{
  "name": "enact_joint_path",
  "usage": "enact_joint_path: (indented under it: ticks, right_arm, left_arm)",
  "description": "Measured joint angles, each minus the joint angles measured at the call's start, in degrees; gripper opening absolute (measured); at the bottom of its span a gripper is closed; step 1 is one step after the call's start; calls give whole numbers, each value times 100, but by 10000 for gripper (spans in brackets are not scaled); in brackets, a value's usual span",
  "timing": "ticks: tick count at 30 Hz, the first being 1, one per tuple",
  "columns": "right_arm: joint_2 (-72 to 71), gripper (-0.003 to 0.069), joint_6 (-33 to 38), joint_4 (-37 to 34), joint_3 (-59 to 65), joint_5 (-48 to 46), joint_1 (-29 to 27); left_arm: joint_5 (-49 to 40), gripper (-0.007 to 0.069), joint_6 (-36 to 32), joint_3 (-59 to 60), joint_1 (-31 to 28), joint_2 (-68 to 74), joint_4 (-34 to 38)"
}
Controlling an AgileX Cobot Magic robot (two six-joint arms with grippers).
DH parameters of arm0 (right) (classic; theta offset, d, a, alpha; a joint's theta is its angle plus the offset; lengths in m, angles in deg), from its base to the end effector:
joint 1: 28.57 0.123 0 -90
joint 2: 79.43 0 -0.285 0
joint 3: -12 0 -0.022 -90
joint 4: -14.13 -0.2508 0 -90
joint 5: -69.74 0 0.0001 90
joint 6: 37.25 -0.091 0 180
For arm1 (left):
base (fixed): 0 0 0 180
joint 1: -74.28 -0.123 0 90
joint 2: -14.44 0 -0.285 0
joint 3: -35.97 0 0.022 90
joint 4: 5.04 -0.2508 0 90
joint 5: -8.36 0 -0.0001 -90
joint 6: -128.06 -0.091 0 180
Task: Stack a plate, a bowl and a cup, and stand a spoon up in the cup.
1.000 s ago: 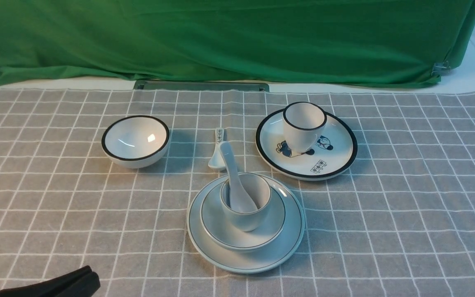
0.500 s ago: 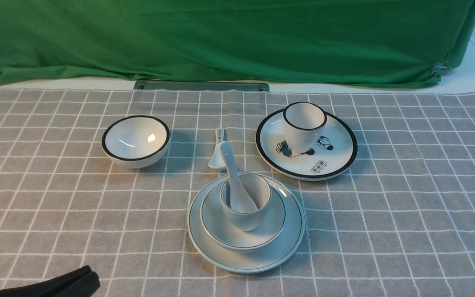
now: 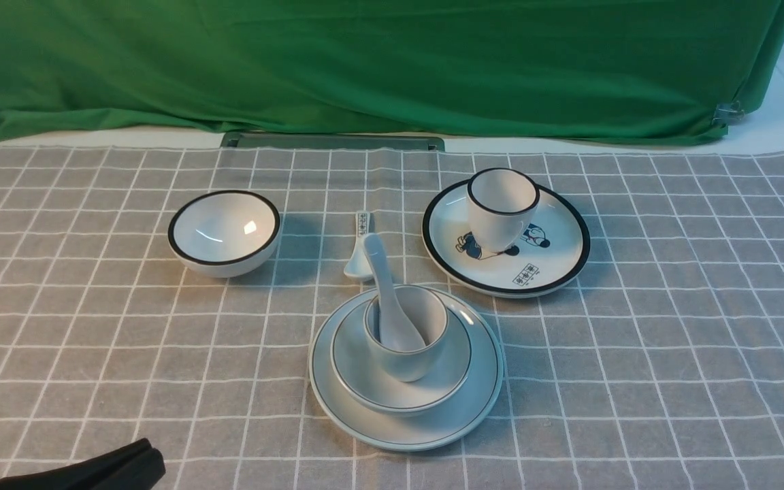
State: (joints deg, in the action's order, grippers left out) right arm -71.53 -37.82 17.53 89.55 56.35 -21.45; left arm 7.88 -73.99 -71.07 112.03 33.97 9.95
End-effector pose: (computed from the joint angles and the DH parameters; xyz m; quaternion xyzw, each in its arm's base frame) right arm 0.0556 0.0057 0.1900 -0.0608 0.7569 0.0197 0.6504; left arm 0.0582 -0.0454 0.2246 0.2771 0.6701 -0.1830 0.6639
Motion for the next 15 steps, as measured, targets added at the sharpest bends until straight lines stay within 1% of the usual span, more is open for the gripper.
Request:
enact_joint_path:
  ticks: [5, 15]
  right_arm:
    - [0, 36, 0, 0, 0, 0, 0]
    - [-4, 62, 0, 0, 0, 5, 0]
  left_arm:
    - [0, 11, 0, 0, 0, 0, 0]
    - [11, 11, 0, 0, 0, 0, -52]
